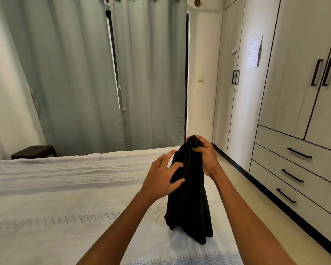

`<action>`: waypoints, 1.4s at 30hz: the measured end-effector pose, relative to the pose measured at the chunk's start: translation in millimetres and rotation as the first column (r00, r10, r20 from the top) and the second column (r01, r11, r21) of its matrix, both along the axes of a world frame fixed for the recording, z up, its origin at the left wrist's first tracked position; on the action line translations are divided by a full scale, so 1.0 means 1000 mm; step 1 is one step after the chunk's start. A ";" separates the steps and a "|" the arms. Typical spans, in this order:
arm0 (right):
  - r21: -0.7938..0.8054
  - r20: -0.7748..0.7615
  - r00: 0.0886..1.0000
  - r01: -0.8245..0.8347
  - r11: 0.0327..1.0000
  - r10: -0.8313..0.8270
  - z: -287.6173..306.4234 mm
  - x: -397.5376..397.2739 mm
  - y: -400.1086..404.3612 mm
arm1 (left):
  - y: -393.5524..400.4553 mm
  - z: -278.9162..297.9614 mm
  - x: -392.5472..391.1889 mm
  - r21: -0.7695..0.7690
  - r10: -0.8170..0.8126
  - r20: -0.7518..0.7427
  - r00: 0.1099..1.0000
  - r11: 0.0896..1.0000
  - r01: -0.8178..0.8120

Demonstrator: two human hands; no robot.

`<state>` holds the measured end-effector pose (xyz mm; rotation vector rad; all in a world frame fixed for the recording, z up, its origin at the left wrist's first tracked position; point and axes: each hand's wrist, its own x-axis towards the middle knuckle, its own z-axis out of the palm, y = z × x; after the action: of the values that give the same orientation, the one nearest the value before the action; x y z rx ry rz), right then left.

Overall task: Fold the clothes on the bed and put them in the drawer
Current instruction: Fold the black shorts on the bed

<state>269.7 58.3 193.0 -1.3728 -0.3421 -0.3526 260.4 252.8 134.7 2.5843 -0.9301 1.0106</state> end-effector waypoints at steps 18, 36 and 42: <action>0.079 -0.096 0.990 -0.098 0.992 0.105 0.013 -0.003 -0.016 | 0.058 0.049 0.012 -0.042 -0.036 0.229 0.973 0.998 0.046; -0.657 -0.460 0.884 -0.400 0.639 0.080 0.088 0.049 -0.040 | 0.103 0.131 0.078 -0.412 -0.360 -0.906 0.221 0.867 -0.278; -0.405 -0.632 0.770 -0.430 0.807 0.093 0.050 0.121 -0.019 | 0.083 0.089 0.128 -0.549 -0.523 -0.821 0.227 0.616 -0.565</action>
<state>391.0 39.6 242.7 -1.8677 -0.1105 0.4662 388.2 335.4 223.2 1.6885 0.0594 -0.4150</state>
